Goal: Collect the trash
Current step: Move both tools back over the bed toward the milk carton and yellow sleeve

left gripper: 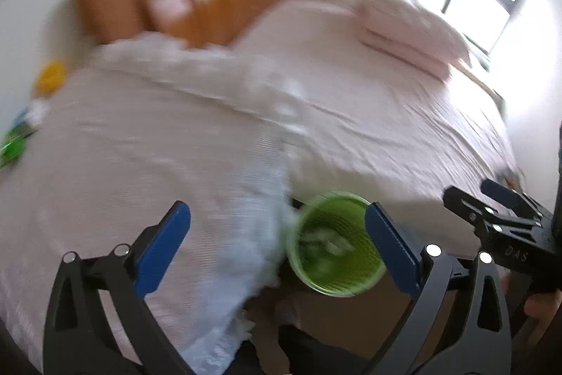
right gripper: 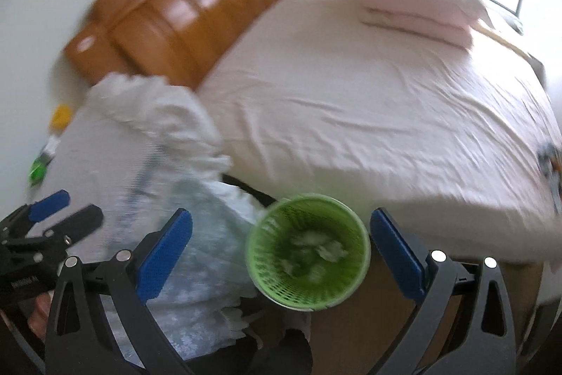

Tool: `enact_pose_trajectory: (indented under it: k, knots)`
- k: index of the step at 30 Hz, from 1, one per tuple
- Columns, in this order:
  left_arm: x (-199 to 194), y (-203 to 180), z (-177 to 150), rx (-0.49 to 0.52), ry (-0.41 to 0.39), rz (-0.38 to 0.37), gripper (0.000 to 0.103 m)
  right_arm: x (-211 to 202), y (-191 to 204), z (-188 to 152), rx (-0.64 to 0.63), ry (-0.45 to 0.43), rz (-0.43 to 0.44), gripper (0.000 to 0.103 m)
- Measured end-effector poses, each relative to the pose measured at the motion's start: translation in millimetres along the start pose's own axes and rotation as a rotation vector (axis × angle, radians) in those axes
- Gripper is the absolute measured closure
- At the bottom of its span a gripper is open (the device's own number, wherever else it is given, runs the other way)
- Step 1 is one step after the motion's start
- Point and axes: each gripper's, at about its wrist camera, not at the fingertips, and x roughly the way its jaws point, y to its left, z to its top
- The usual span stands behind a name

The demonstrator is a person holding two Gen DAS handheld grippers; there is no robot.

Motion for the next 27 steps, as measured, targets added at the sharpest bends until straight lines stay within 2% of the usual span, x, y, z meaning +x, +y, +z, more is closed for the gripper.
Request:
enact_pose_trajectory:
  k: [3, 10, 16, 27]
  knots:
    - [-23.7, 38.7, -2.6, -0.102, -0.044, 0.089, 0.008, 2.2, 35.0, 9.3, -0.067, 0.001, 0.056, 0.003]
    - [-58.9, 99.0, -15.0, -0.270, -0.089, 0.157, 0.008, 11.3, 115.2, 15.0, -0.238, 0.018, 0.176, 0.002]
    - [-66.1, 124.8, -26.4, -0.334, -0.102, 0.192, 0.008, 15.7, 159.6, 13.0, -0.313, 0.031, 0.212, 0.002]
    - [-69.0, 182.8, -37.9, -0.430, -0.074, 0.249, 0.008, 38.8, 210.9, 17.5, -0.380, 0.075, 0.267, 0.002]
